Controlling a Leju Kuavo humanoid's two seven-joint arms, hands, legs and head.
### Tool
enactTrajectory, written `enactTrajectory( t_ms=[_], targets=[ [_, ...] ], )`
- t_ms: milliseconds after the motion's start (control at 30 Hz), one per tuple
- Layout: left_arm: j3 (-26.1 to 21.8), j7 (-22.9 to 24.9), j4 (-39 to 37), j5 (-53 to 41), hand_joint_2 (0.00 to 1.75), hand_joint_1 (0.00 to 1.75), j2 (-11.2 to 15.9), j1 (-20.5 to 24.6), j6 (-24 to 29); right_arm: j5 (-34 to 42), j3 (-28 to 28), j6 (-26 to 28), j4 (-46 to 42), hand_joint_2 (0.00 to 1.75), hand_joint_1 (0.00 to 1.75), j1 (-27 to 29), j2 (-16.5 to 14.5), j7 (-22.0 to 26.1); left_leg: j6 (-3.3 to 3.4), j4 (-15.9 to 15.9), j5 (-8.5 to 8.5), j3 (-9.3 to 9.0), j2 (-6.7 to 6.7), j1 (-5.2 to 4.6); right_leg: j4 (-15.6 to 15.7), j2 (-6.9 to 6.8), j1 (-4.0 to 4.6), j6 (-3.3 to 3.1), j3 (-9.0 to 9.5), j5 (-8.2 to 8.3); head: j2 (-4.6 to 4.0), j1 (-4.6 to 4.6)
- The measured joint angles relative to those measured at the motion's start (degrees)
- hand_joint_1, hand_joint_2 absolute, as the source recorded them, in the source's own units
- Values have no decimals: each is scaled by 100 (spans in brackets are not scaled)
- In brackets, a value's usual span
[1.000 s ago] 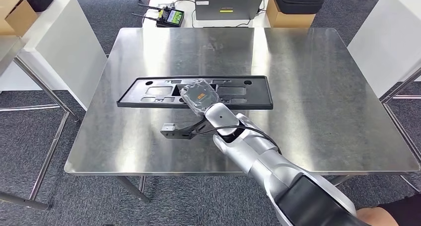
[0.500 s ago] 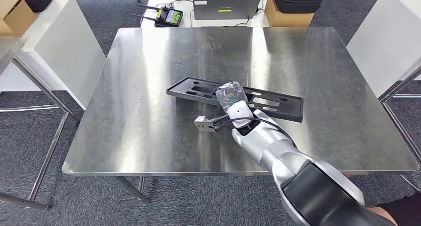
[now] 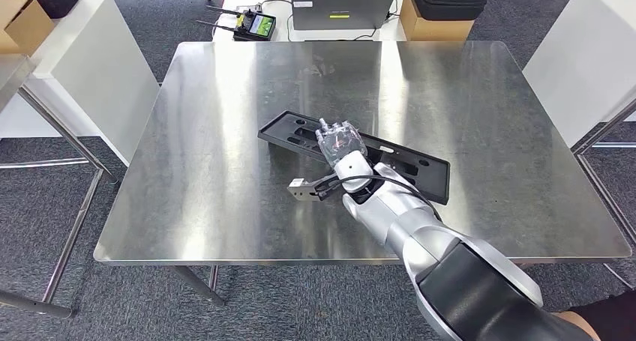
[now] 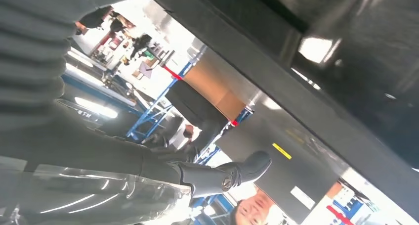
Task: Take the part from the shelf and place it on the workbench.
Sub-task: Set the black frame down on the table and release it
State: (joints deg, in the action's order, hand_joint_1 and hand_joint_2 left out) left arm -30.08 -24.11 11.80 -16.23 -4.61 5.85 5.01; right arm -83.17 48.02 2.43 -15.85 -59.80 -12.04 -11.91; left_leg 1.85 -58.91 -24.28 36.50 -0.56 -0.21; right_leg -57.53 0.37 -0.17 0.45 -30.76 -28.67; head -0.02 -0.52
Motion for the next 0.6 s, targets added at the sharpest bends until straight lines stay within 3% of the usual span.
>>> enactTrajectory(
  t_ms=[167, 267, 433, 533, 600],
  targets=[
    [-51, 54, 0, -56, 0, 0, -25, 11, 76, 139, -55, 319, 6, 0, 0, -8, -97, 142, 0, -1, 0, 0, 0, -1, 0, 0, -1, 0, 1, 0, 1, -1],
    [-93, 63, 0, -80, 0, 0, -33, 16, 132, 516, -271, 785, -22, 0, 0, -18, -212, 453, 0, -1, 0, 0, 0, 0, 0, 2, 0, 0, 0, 0, 1, 0],
    [-185, 65, 0, -125, 0, 0, -61, 31, 190, 1905, -1002, 1735, -512, 0, 0, 61, -535, 1643, 0, 0, 0, 0, 4, 8, 0, 2, 0, -1, -2, 0, 0, -1],
    [-191, 63, 0, -136, 0, 0, -74, 40, 210, 2445, -1292, 1818, -887, 0, 0, 134, -678, 1968, -1, 0, 0, 0, -1, 15, 0, -2, 3, -3, -1, -2, 0, -1],
    [-202, 49, 0, -157, 0, 0, -82, 38, 208, 3329, -1459, 1635, -1235, 0, 0, 322, -712, 2502, -2, 1, -1, 0, -1, 18, 0, -2, 6, -4, 1, -3, 0, 1]
  ],
)
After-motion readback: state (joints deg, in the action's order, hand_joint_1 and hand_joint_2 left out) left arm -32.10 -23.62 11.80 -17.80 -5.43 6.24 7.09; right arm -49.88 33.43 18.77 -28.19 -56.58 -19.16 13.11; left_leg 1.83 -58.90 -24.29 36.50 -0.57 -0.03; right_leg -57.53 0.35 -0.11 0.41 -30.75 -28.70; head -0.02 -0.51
